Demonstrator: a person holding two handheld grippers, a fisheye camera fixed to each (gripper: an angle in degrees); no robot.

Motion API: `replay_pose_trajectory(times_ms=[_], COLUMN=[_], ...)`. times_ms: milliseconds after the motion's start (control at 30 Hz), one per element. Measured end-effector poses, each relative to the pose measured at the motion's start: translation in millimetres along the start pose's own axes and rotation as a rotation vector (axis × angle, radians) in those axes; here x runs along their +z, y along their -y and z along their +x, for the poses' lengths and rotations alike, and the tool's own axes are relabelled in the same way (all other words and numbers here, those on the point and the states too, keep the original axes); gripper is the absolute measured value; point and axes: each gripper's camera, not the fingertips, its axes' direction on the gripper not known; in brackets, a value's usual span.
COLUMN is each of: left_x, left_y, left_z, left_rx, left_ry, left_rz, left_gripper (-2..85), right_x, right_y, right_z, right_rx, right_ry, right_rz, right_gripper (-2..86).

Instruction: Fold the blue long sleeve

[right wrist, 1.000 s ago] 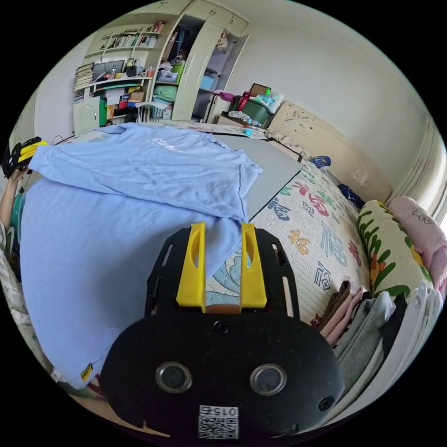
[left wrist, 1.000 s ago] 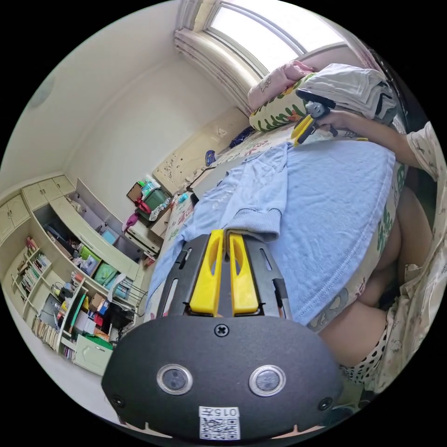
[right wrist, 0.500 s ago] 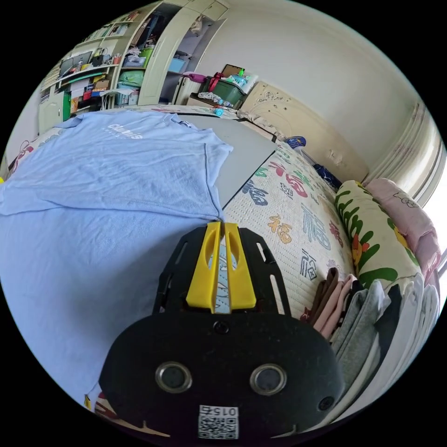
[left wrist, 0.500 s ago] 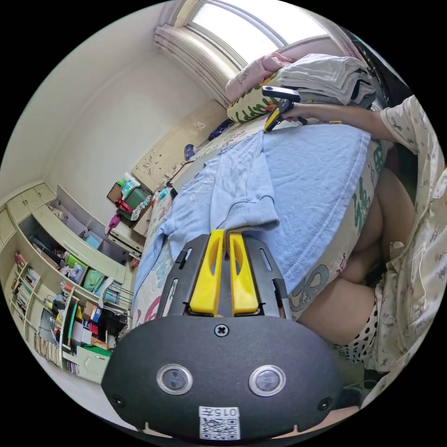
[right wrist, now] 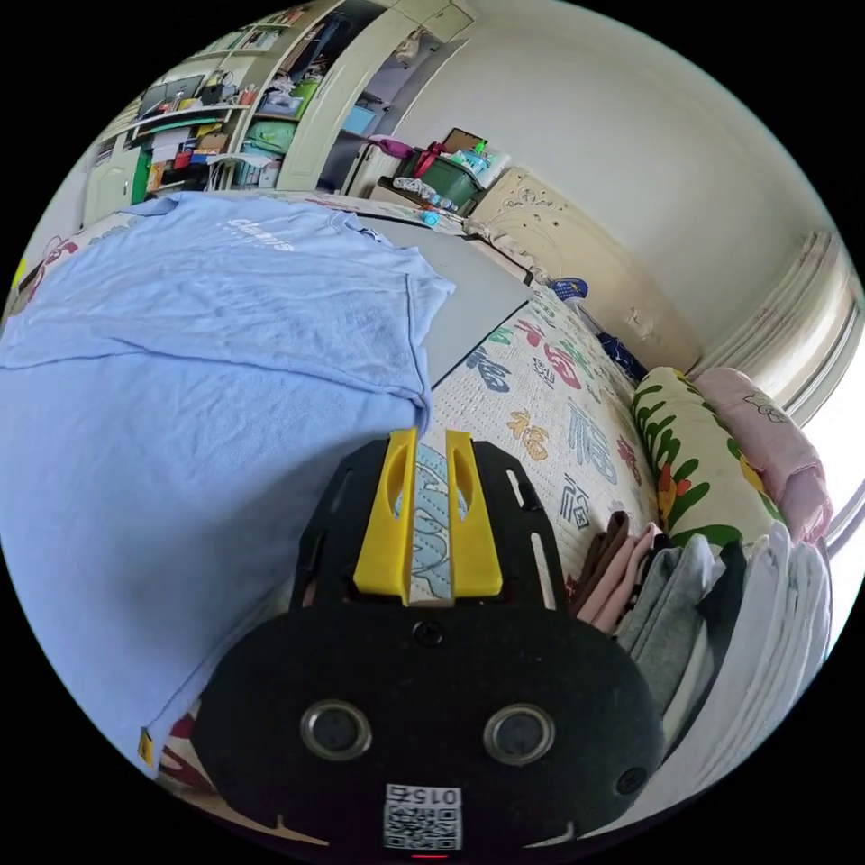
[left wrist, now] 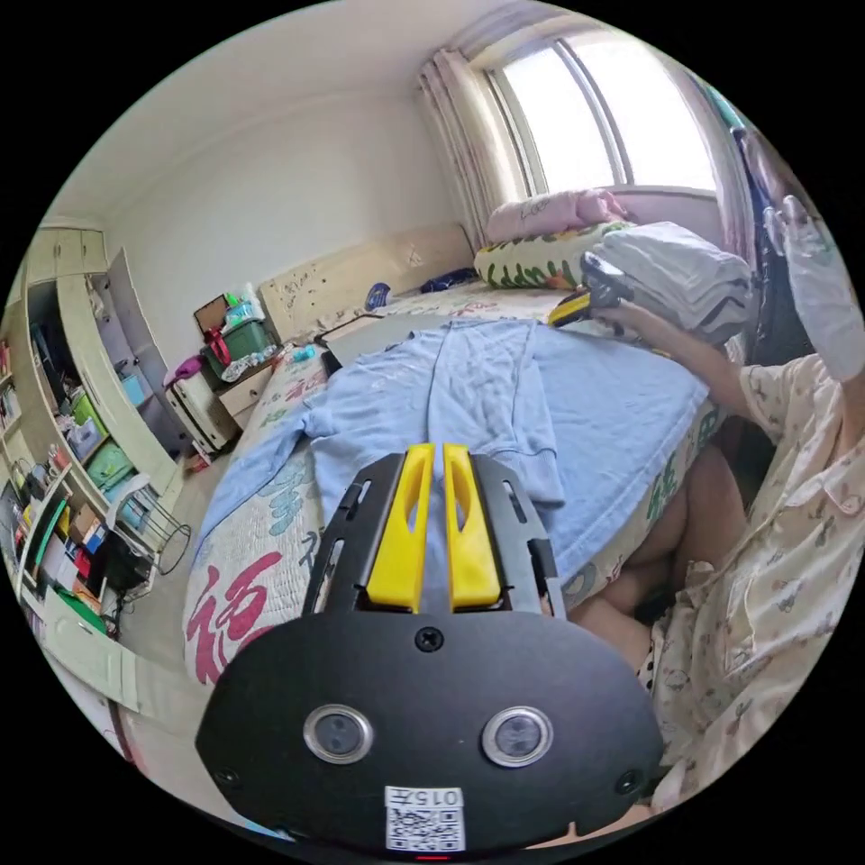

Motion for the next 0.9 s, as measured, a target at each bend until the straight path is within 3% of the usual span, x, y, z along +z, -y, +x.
replay_pose_trajectory(times_ms=[133,200,333,433,567,667,700,767,900], left_x=[48.8,83.1,85.2,62.8,47.0,63.9,73.5,90.7,111.0], left_y=[-25.5,-44.6,-81.5,-128.4,-223.6,-275.2,-294.5,-318.4,-339.5], left_z=[-18.2,-26.7,-40.8,-91.1,-212.2,-289.3,-311.5,-334.8,-343.4], left_rx=[-0.091,-0.107,-0.128,-0.35,-0.861,-1.117,-1.216,-1.325,-1.465], left_ry=[-0.174,-0.212,-0.253,-0.191,-0.034,0.071,0.112,0.022,0.009], left_rz=[-0.012,-0.129,-0.137,0.009,0.134,-0.007,-0.063,-0.093,-0.054], left_gripper=[1.5,1.7,2.2,3.0,9.2,17.6,17.9,17.3,14.1], right_x=[-62.9,-111.6,-141.3,-143.2,-134.9,-124.6,-120.2,-117.3,-115.9], right_y=[-6.5,-3.3,26.0,37.7,34.2,26.5,23.1,18.3,10.3], right_z=[-5.8,-37.2,-101.9,-165.5,-222.1,-238.7,-241.8,-242.6,-242.4], right_rx=[-0.028,-0.145,-0.25,-0.429,-0.601,-0.642,-0.649,-0.66,-0.665], right_ry=[0.051,0.229,0.516,0.663,0.753,0.75,0.748,0.761,0.765], right_rz=[0.234,0.406,0.398,0.344,0.237,0.183,0.169,0.169,0.168], right_gripper=[4.8,0.5,-0.8,-1.0,-1.0,-1.0,-1.0,-1.0,-1.0])
